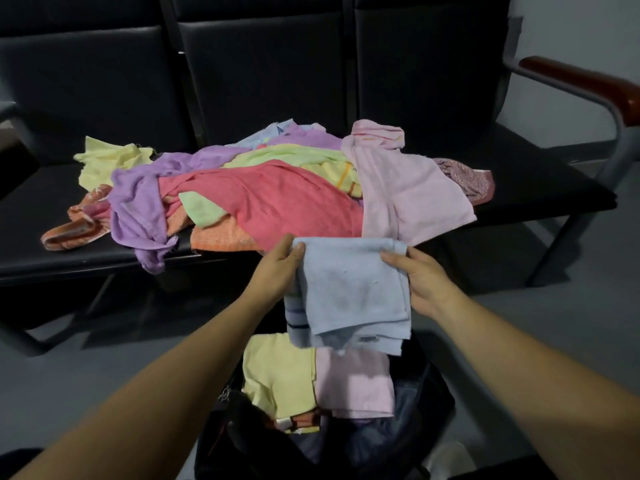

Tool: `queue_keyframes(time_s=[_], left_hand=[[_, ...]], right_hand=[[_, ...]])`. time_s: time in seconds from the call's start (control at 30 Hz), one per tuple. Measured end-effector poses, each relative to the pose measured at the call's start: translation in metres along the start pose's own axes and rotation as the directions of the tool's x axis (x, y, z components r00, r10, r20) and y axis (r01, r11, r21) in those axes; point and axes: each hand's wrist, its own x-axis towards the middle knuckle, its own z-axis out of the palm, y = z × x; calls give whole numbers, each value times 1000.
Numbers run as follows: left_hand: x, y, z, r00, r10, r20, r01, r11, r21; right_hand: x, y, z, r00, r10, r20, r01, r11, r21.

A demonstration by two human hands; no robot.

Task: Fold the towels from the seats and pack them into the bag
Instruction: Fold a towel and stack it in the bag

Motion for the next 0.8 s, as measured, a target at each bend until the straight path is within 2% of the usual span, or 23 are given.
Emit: queue_keyframes(time_s=[0.07, 0.13, 0.23, 0.3, 0.4, 0.5, 0.53, 0.6, 0.67, 0.73, 0.8], left_hand=[[-1, -23, 24, 993, -81, 87, 82, 997, -1], [-4, -49, 48, 957, -193, 218, 205, 978, -37], [-8, -85, 81, 825, -373, 424, 440, 895, -69], [-8, -108, 96, 767, -437, 470, 519, 853, -54], [3, -140, 119, 756, -499, 425, 543, 839, 19], [9, -166, 138, 797, -554, 241, 562, 826, 40], [9, -175, 144, 801, -571, 180, 577, 817, 25], [7, -188, 153, 785, -603, 143, 603, 796, 48], [2, -200, 159, 755, -630, 179, 597, 775, 209], [-2, -215, 164, 754, -640, 152, 549, 739, 389], [-9, -222, 166, 758, -646, 91, 562, 718, 411]], right_hand=[[4, 24, -25, 996, 79, -46, -82, 994, -70], [6, 47, -50, 979, 177, -105, -191, 971, -143], [17, 73, -87, 906, 394, -152, -422, 863, -279], [26, 87, -100, 833, 526, -174, -551, 758, -349], [44, 114, -105, 805, 543, -241, -594, 738, -321], [59, 153, -97, 827, 462, -321, -541, 810, -228], [63, 168, -96, 828, 423, -368, -526, 812, -251], [68, 193, -92, 813, 384, -438, -544, 769, -335], [69, 215, -92, 801, 359, -480, -567, 711, -415], [70, 230, -95, 781, 325, -533, -588, 670, -453], [67, 232, -95, 788, 306, -534, -585, 643, -495]])
